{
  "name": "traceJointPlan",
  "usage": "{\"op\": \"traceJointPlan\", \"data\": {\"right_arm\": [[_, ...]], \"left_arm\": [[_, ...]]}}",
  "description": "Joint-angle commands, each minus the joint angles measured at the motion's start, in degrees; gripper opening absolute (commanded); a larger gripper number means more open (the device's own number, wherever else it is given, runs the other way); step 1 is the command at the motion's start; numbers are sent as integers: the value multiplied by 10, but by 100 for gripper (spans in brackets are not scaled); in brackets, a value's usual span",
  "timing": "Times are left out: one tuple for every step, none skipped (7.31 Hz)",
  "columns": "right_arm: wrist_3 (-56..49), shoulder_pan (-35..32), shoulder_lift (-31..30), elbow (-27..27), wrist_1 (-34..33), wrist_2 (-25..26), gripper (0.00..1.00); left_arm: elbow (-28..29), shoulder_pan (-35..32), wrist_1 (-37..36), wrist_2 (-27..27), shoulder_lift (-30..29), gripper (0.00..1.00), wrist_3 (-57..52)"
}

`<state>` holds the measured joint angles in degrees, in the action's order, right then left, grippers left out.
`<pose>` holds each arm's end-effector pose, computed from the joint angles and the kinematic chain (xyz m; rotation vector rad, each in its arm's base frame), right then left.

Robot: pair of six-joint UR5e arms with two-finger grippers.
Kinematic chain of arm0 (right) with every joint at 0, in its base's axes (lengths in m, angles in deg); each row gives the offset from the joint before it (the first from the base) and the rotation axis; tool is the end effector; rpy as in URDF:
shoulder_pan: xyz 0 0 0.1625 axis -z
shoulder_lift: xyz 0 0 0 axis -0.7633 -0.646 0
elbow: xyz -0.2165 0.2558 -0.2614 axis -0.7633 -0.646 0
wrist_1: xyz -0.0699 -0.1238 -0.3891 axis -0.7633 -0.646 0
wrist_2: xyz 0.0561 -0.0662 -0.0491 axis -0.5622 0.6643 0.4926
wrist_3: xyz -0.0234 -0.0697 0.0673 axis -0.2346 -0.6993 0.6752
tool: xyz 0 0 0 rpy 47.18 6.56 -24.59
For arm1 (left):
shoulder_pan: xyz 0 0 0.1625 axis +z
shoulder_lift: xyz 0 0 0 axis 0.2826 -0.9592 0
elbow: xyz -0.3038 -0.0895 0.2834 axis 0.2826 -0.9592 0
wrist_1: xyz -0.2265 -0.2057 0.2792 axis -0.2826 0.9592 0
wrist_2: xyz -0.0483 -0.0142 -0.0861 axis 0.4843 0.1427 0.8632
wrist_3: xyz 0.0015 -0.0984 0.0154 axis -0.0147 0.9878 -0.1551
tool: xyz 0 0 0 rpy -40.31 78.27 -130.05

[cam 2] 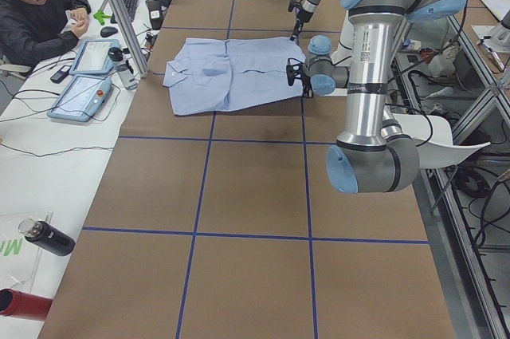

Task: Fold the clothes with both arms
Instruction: 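Lower both grippers to the hem corners and grasp them, then lift the hem with both grippers and fold it toward the collar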

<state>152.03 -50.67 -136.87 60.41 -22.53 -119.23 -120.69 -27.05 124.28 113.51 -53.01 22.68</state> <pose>-0.4327 -0.1770 0.4230 0.3206 -0.9016 0.2653 0.4460 -0.2093 0.3059 -0.0060 1.0215 -0.1387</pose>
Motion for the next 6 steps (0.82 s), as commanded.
{"op": "traceJointPlan", "data": {"right_arm": [[0,-1,-1,13,-2,-1,0],[0,-2,-6,44,-5,-5,0],[0,-5,-14,81,-10,-20,0],[1,-9,-26,145,-66,-54,0],[3,-23,-22,219,-147,-111,0],[3,-36,-20,280,-198,-161,0]], "left_arm": [[0,0,0,0,0,0,0],[-23,-2,-1,4,1,0,-1],[-79,-5,-49,22,1,0,-6],[-139,-9,-119,71,-4,0,-10],[-186,-10,-147,84,-2,0,-10],[-215,-11,-151,97,-1,0,-10]]}}
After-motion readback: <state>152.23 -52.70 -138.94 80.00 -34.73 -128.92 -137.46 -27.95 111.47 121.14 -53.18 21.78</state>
